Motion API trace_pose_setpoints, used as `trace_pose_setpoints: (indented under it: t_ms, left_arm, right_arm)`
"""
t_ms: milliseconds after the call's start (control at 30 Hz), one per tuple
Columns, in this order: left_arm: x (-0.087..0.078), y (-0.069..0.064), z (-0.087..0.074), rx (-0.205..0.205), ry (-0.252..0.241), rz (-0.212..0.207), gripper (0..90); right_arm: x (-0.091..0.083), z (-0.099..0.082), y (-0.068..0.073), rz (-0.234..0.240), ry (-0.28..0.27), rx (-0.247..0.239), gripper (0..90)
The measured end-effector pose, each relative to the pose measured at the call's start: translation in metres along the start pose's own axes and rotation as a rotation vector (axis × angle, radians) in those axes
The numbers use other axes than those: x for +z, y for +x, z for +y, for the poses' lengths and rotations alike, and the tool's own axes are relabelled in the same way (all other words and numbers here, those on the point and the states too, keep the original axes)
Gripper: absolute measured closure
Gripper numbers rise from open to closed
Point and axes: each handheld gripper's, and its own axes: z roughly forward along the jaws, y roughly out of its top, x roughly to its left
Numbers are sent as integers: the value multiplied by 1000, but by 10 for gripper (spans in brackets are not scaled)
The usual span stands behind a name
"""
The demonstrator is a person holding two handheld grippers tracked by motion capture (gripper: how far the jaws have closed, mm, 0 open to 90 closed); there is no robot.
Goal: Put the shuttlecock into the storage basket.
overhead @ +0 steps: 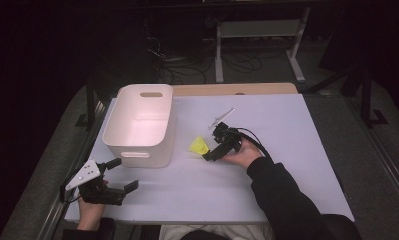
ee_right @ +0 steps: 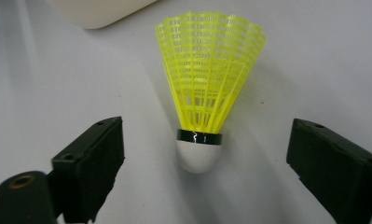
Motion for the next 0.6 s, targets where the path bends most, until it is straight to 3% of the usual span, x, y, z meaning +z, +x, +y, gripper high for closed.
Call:
trace_pose_setpoints:
  t_ms: [600]
  left_arm:
    - [0, 0, 0, 2, 2, 0, 0]
  right_arm:
    - [9, -4, -1, 28, 41, -42, 389]
